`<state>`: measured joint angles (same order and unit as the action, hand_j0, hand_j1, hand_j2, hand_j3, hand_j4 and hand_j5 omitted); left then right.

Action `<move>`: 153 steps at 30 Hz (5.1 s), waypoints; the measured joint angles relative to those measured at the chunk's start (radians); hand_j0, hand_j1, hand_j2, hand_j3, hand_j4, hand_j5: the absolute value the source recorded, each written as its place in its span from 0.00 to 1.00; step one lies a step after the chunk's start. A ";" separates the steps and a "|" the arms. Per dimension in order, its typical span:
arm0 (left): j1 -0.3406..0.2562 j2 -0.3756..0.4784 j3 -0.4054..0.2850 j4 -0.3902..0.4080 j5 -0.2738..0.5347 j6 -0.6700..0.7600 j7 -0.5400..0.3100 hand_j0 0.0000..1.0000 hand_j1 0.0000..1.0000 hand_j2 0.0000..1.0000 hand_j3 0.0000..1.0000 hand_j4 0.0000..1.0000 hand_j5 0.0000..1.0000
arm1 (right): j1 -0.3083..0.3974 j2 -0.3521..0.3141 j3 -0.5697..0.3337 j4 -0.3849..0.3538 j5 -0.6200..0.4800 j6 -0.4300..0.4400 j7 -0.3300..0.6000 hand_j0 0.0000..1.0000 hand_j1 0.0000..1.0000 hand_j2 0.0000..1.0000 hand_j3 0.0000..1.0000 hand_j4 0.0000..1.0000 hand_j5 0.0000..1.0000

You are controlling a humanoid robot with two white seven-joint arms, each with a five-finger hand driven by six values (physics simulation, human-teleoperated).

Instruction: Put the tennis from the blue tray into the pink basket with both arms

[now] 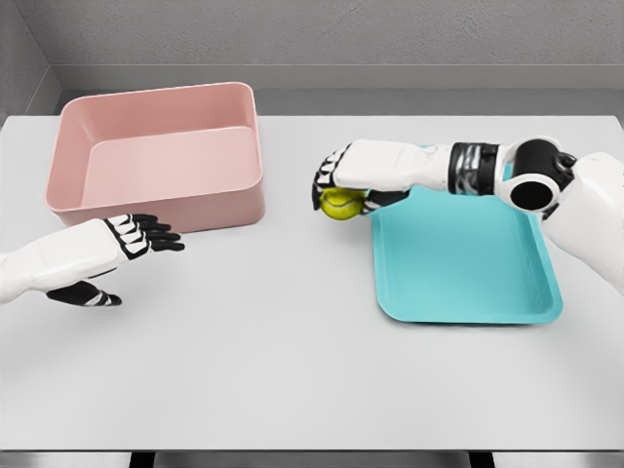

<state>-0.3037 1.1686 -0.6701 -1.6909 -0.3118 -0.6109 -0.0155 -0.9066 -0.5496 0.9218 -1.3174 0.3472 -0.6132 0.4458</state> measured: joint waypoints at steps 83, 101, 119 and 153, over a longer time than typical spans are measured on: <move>-0.107 -0.087 -0.001 -0.066 0.055 0.000 -0.008 1.00 1.00 1.00 1.00 1.00 1.00 | 0.064 -0.253 -0.062 -0.044 -0.010 0.000 -0.098 1.00 1.00 1.00 1.00 1.00 1.00; -0.268 -0.350 -0.063 -0.051 0.005 -0.001 -0.154 1.00 1.00 1.00 1.00 1.00 1.00 | 0.072 -0.353 -0.155 -0.087 -0.015 0.001 -0.102 1.00 1.00 1.00 1.00 1.00 1.00; -0.505 -0.319 -0.441 0.106 0.237 -0.001 -0.170 1.00 1.00 1.00 1.00 1.00 1.00 | 0.084 -0.346 -0.152 -0.082 -0.014 0.000 -0.076 1.00 1.00 1.00 1.00 1.00 1.00; -0.647 -0.425 -0.647 0.275 0.414 -0.001 -0.287 1.00 1.00 1.00 1.00 1.00 1.00 | 0.132 -0.388 -0.152 -0.050 -0.018 0.000 -0.066 1.00 1.00 1.00 1.00 1.00 1.00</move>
<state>-0.9511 0.7431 -1.3174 -1.4162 0.1019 -0.6122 -0.3021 -0.7747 -0.9376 0.7696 -1.3679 0.3296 -0.6127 0.3793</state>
